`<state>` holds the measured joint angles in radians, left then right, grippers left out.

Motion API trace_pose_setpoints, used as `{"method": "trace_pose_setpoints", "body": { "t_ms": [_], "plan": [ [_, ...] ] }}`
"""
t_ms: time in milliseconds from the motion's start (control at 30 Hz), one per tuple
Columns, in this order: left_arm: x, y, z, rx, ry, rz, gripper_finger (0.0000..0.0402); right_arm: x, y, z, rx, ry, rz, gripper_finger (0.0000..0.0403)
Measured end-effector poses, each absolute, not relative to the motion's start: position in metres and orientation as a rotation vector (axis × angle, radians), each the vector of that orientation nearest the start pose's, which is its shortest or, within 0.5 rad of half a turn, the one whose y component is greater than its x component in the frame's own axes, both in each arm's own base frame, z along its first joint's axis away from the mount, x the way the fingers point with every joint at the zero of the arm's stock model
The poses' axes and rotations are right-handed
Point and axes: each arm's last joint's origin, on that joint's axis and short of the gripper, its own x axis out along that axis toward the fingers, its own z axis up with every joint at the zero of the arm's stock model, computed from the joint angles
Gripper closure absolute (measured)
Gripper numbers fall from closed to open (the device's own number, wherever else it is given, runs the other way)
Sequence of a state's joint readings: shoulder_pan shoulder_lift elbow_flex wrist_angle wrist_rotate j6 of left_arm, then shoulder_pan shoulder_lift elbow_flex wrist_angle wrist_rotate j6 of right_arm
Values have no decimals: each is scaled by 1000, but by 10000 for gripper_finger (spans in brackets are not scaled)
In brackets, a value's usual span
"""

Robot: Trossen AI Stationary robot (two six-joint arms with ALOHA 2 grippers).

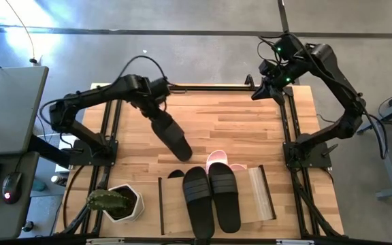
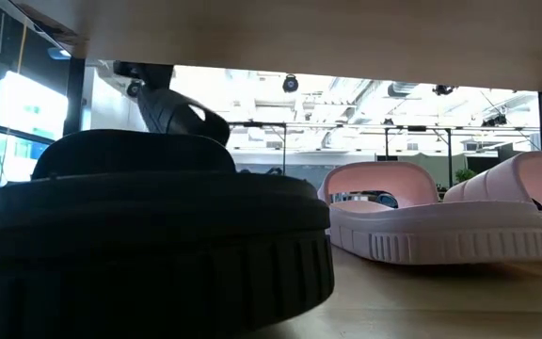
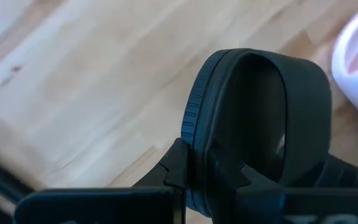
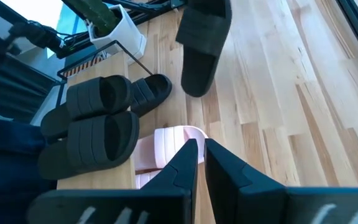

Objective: Pick and place slides into the shelf
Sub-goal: Put the black slipper under the shelf

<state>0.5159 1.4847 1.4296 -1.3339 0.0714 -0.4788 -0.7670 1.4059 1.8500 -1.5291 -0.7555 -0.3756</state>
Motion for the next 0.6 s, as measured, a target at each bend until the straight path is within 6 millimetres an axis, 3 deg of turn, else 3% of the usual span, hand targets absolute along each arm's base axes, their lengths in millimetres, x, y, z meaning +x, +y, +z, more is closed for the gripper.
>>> {"method": "trace_pose_setpoints", "body": {
  "t_ms": [300,600],
  "plan": [
    [260,115,300,-788,1287,570,383,168,-134,445,392,761,133,382],
    [278,100,301,-760,1216,396,383,168,-134,445,391,761,132,382]
  ]
}}
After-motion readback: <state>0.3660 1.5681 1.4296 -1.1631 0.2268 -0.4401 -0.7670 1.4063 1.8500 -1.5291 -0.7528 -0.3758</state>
